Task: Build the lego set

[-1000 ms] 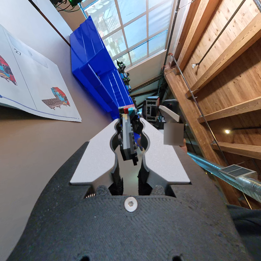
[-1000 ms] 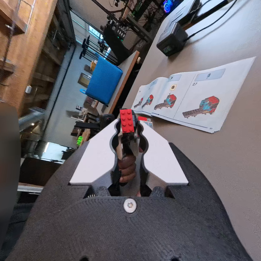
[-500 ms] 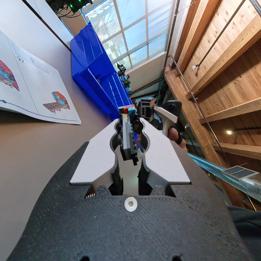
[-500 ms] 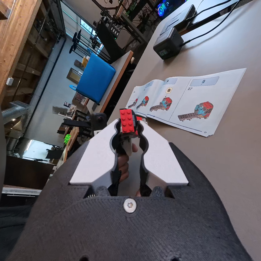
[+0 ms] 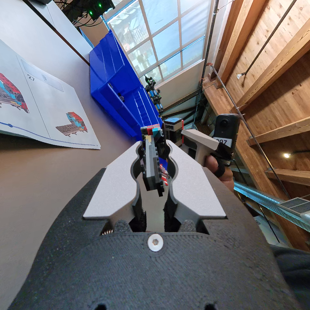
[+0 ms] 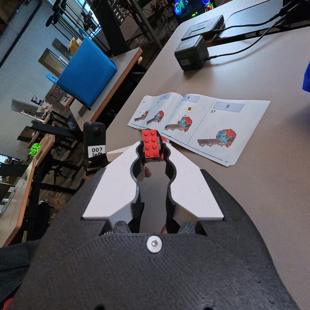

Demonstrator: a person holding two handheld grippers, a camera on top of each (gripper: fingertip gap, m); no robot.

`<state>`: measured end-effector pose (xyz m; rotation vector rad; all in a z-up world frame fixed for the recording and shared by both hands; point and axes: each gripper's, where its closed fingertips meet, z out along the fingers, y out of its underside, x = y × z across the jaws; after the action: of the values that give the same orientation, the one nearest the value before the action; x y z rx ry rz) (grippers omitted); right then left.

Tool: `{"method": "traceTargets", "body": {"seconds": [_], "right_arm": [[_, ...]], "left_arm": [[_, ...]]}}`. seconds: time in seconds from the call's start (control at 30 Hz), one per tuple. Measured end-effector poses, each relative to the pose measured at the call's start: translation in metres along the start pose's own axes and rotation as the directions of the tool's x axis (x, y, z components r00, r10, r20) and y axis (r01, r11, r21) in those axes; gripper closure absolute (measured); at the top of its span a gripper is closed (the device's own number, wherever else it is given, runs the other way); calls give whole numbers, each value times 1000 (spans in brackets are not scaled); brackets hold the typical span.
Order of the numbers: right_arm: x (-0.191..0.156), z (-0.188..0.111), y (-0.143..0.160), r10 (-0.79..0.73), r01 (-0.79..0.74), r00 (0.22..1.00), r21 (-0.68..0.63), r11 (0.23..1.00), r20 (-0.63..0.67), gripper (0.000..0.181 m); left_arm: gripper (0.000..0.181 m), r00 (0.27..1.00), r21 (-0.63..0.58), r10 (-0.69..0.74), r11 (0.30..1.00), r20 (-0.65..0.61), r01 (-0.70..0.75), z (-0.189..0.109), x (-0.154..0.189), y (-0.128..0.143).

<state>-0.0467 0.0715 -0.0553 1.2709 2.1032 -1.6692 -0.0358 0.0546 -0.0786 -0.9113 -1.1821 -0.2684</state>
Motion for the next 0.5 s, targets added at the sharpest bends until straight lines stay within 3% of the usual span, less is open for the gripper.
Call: {"method": "traceTargets", "body": {"seconds": [0.5], "right_arm": [[6,5,1,-196,196,967,-15,981,-162,158]], "left_arm": [[157,1000,25,-4,1000,27,3,0,-5,-2]]}}
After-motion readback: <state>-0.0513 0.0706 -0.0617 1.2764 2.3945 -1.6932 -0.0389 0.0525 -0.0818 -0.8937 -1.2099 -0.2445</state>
